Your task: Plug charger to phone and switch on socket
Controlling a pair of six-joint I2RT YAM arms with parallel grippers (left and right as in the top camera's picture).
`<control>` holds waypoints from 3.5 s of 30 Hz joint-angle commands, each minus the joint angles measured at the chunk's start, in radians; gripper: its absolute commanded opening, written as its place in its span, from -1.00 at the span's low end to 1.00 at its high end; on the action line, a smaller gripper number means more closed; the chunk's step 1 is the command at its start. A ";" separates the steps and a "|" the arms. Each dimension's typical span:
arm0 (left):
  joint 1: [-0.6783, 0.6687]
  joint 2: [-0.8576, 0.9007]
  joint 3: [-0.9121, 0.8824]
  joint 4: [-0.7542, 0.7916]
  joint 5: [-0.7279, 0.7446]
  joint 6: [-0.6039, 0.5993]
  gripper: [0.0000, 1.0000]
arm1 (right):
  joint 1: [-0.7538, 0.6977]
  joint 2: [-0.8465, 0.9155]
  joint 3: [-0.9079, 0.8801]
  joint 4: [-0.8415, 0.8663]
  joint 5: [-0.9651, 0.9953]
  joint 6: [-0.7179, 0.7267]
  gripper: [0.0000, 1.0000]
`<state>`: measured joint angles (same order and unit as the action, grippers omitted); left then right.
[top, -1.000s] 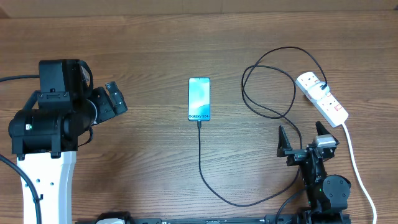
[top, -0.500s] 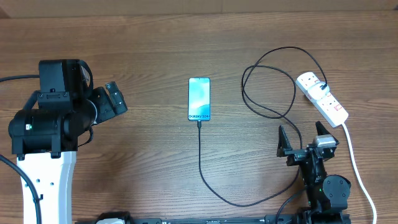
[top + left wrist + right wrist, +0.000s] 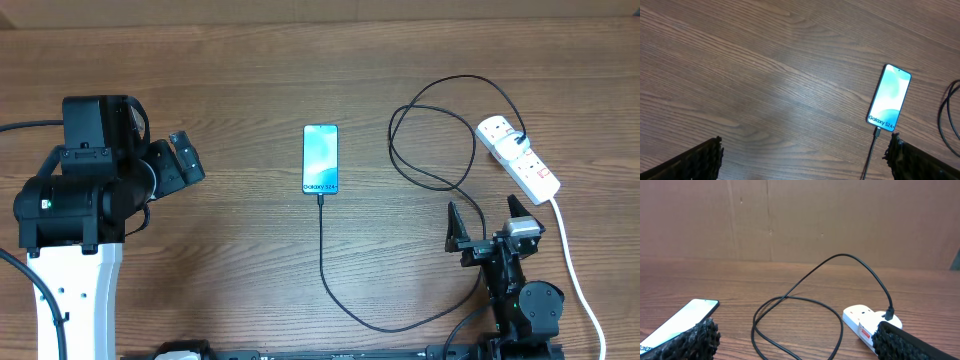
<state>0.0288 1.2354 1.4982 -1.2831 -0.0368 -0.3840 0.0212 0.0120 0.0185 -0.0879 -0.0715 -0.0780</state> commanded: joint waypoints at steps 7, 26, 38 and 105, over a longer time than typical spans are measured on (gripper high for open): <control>0.005 0.003 0.004 0.001 0.004 0.018 0.99 | 0.006 -0.009 -0.010 0.007 0.000 0.006 1.00; 0.005 0.005 0.004 -0.005 0.005 0.018 0.99 | 0.006 -0.009 -0.010 0.007 0.000 0.006 1.00; 0.005 -0.056 -0.087 0.068 0.145 0.147 0.99 | 0.006 -0.009 -0.010 0.007 0.000 0.006 1.00; 0.005 -1.186 -1.421 1.300 0.216 0.334 0.99 | 0.006 -0.009 -0.010 0.007 0.000 0.006 1.00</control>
<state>0.0288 0.0834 0.1070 -0.0059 0.1944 -0.0471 0.0212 0.0120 0.0185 -0.0864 -0.0734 -0.0780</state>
